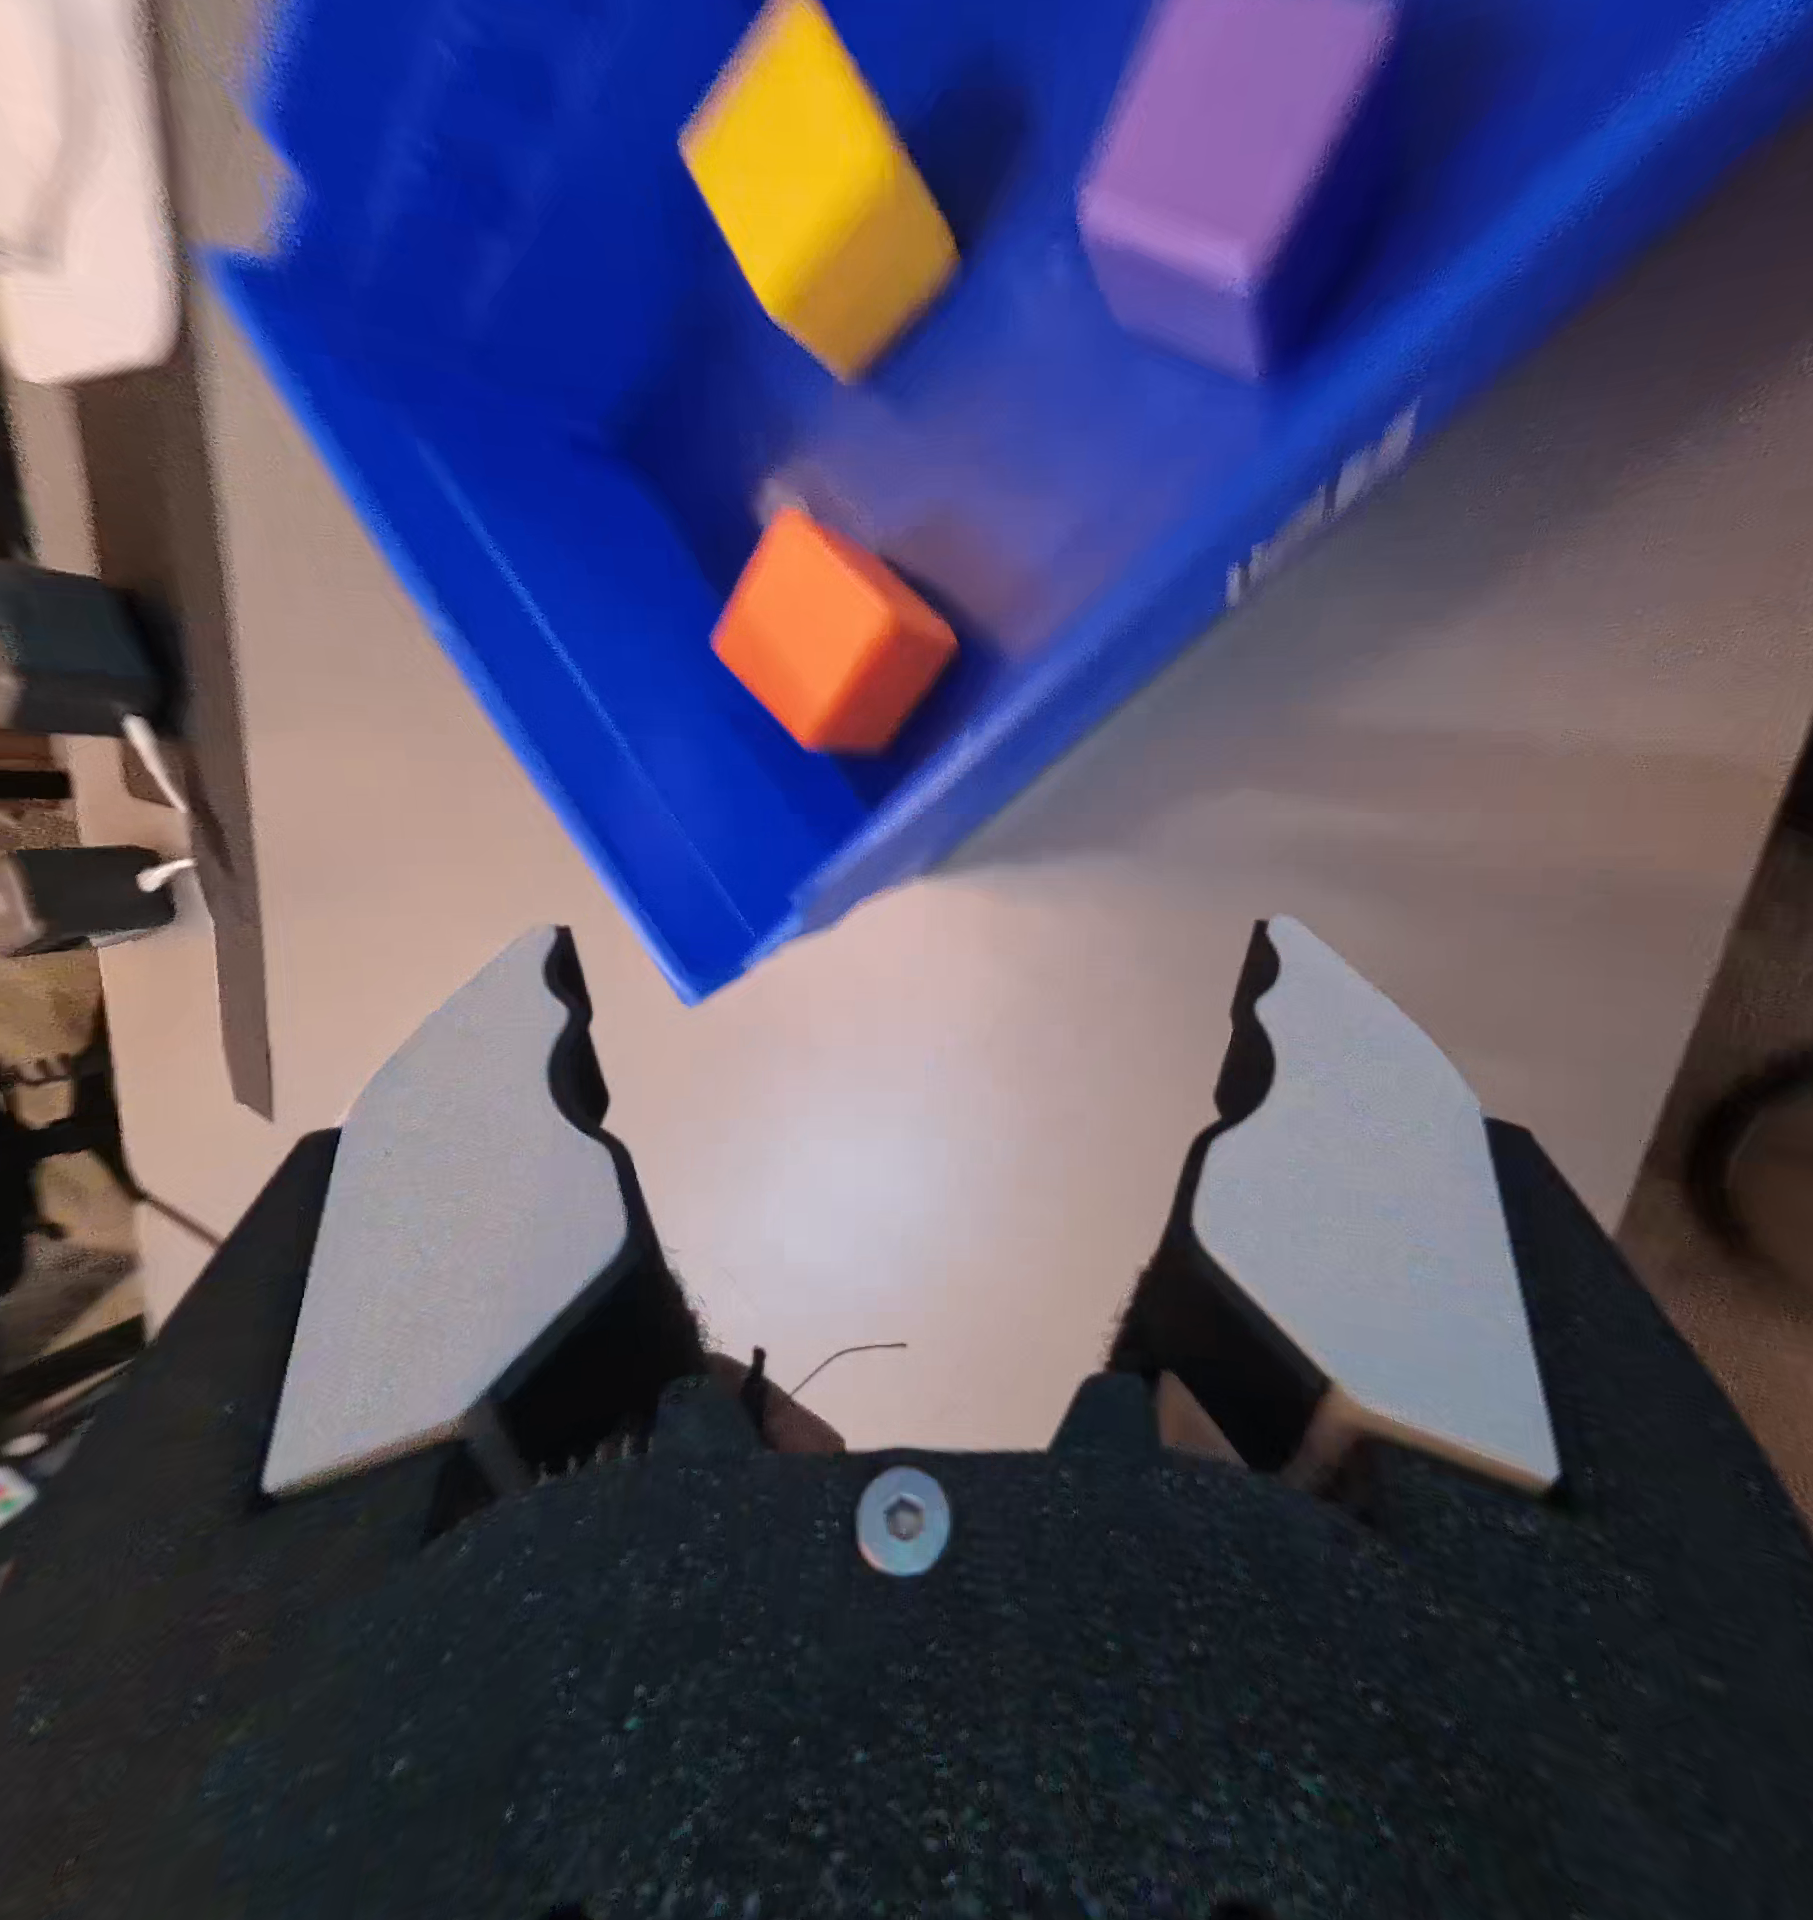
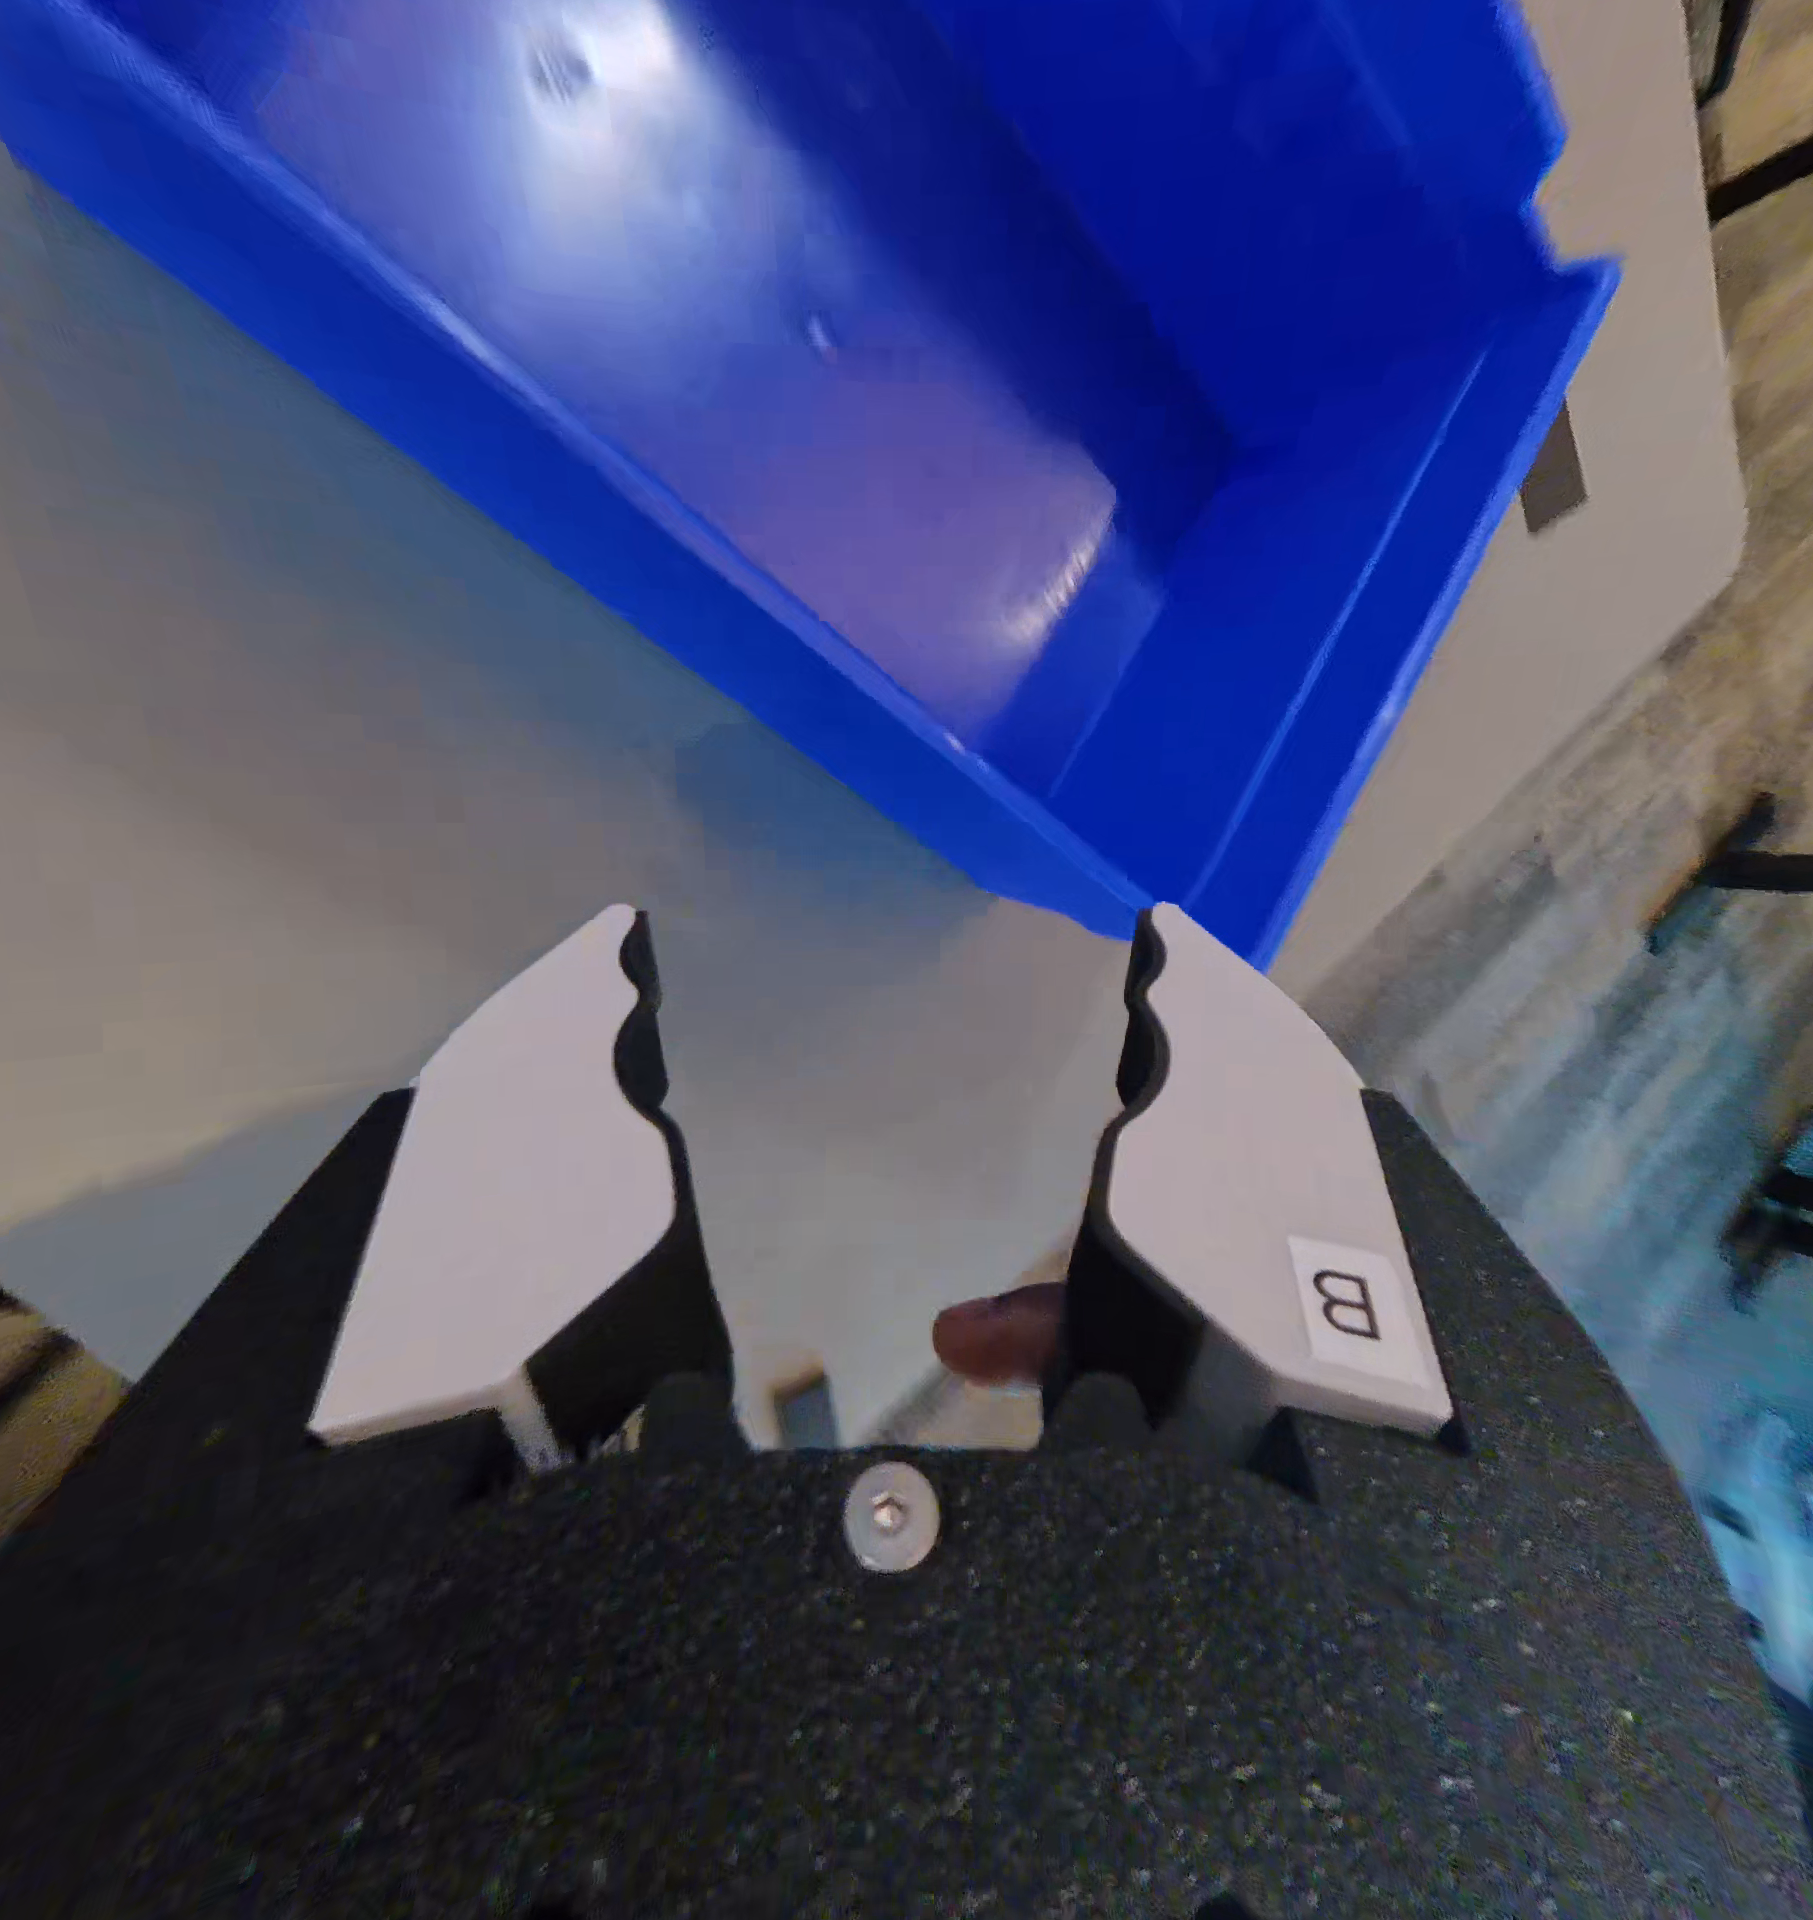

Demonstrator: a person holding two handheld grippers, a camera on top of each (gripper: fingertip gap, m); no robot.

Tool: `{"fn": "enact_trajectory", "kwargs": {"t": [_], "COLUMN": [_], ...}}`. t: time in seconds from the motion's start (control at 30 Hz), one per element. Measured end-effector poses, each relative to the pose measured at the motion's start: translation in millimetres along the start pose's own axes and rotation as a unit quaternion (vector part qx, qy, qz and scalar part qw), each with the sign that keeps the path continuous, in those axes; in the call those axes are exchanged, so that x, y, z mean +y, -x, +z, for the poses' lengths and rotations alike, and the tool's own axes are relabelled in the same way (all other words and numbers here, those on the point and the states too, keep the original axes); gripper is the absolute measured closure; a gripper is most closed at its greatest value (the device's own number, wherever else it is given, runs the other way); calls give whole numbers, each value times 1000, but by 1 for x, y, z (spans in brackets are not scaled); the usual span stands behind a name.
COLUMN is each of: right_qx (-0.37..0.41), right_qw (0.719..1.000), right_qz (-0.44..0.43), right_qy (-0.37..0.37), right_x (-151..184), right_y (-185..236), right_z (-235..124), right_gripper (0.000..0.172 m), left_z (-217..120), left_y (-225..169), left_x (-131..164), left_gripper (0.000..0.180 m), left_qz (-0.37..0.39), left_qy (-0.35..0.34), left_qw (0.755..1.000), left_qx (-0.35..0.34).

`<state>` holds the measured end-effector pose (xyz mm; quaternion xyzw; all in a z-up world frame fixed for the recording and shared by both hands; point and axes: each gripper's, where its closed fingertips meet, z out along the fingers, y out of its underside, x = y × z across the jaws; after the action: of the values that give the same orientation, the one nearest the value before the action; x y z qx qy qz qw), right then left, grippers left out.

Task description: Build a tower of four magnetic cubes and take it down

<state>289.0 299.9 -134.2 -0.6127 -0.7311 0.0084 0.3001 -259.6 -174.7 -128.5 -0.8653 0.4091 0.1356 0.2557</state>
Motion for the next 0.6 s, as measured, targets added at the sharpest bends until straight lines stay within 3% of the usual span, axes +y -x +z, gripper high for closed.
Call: {"fn": "enact_trajectory", "kwargs": {"t": [0.07,0.13,0.2,0.23,0.27,0.4,0.5,0.6], "right_qx": [-41,-82,-119,-133,-144,-138,-142,-137], "right_qw": [996,985,974,971,970,978,979,980], "right_qz": [48,98,136,148,152,146,141,145], "right_qy": [-59,-112,-138,-133,-123,-58,-25,9], "right_x": [-25,-56,-88,-103,-118,-172,-208,-230], "right_y": [16,31,45,53,61,83,95,101], "right_z": [-7,-17,-25,-28,-29,-13,11,40], "right_gripper": [87,88,93,92,91,93,92,93], "left_z": [-21,-49,-64,-67,-64,-11,30,68], "left_y": [3,-4,-11,-19,-26,-53,-74,-80], "left_x": [-40,-98,-144,-166,-183,-216,-235,-235], "left_gripper": [69,81,93,95,97,99,104,103], "left_qz": [-87,-210,-340,-371,-381,-323,-280,-239], "left_qy": [-100,-225,-267,-274,-264,-131,-51,22], "left_qw": [991,950,895,874,869,915,927,941], "left_qx": [-9,43,113,153,174,204,244,236]}}
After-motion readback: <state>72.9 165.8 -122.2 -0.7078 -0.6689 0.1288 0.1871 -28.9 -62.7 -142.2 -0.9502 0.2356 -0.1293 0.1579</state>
